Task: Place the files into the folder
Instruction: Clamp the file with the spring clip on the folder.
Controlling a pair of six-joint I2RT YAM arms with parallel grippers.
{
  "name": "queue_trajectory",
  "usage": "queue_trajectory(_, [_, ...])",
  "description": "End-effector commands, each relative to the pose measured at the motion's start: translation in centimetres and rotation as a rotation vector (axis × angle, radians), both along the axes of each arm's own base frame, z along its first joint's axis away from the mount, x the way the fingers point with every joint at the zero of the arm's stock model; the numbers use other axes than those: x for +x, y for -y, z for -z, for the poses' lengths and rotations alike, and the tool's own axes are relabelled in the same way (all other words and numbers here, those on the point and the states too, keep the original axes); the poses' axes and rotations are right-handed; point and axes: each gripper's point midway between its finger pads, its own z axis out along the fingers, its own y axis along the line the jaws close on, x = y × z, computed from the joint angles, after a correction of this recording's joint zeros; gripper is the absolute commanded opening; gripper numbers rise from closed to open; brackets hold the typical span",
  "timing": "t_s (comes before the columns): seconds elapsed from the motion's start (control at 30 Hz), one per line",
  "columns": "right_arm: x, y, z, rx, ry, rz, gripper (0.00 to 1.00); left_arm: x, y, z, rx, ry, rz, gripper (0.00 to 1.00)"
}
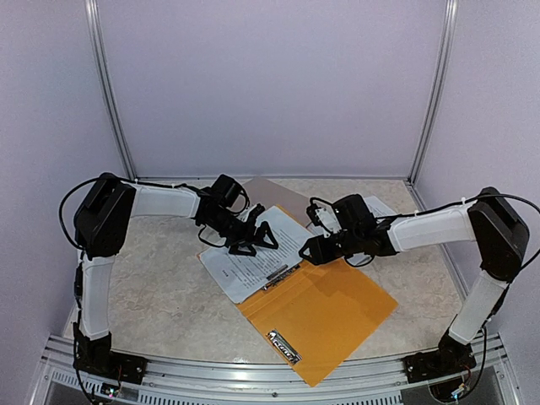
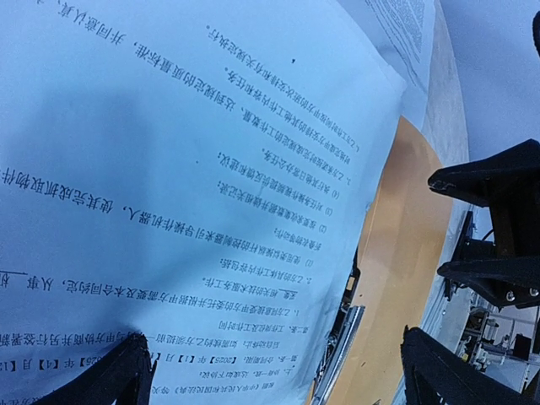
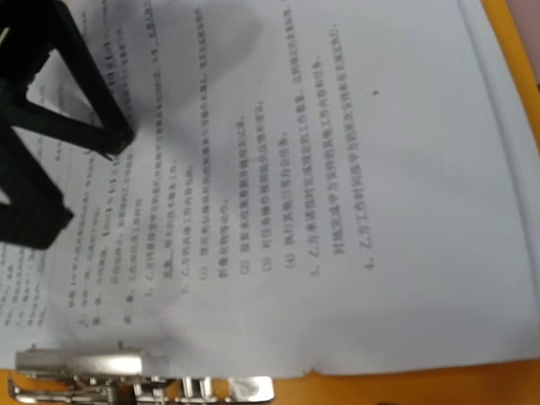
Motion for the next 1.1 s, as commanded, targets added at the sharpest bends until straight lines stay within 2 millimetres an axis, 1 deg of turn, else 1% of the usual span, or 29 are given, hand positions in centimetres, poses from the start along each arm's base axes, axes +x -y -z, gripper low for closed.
queue_trajectory(0.0, [-0.5,-0.9,-1.7,0.005,0.043,-0.038,0.52,-1.2,0.0,3.3,0.033,-0.056,0.01,0.99])
queue_trajectory(0.13, [-1.1,-1.5,-2.5,0.017,0.066,-0.084,0.52,-1.3,-0.2,3.9,0.046,-0.06,0.009,0.99])
queue_trajectory(0.23, [-2.1,-2.3,-3.6,0.029,0.1,-0.157,0.52,-1.3,-0.3,4.2,0.053,-0.06,0.01,0.99])
queue_trajectory(0.33, [-3.5,-3.3,-5.2,0.037,0.154,-0.263,0.52,-1.3,-0.3,4.4,0.059,-0.056,0.012,0.99])
queue_trajectory(0.4, [-4.6,-4.0,-5.5,0.02,0.16,-0.329,0.51,-1.3,-0.4,4.6,0.063,-0.06,0.013,0.99])
queue_trajectory(0.57, [-6.8,-6.5,-5.2,-0.026,0.178,-0.469,0.48,-1.5,-0.4,4.8,0.064,-0.066,0.015,0.99])
queue_trajectory(0.8, [-8.7,-10.0,-4.4,-0.145,0.238,-0.654,0.49,-1.6,-0.4,4.8,0.061,-0.071,0.018,0.99])
queue_trajectory(0.9, [-9.8,-10.9,-3.4,-0.225,0.255,-0.74,0.49,-1.6,-0.4,4.8,0.06,-0.072,0.02,0.99])
queue_trajectory(1.07, [-10.9,-12.0,-1.8,-0.313,0.279,-0.83,0.48,-1.5,-0.5,4.9,0.057,-0.076,0.021,0.99])
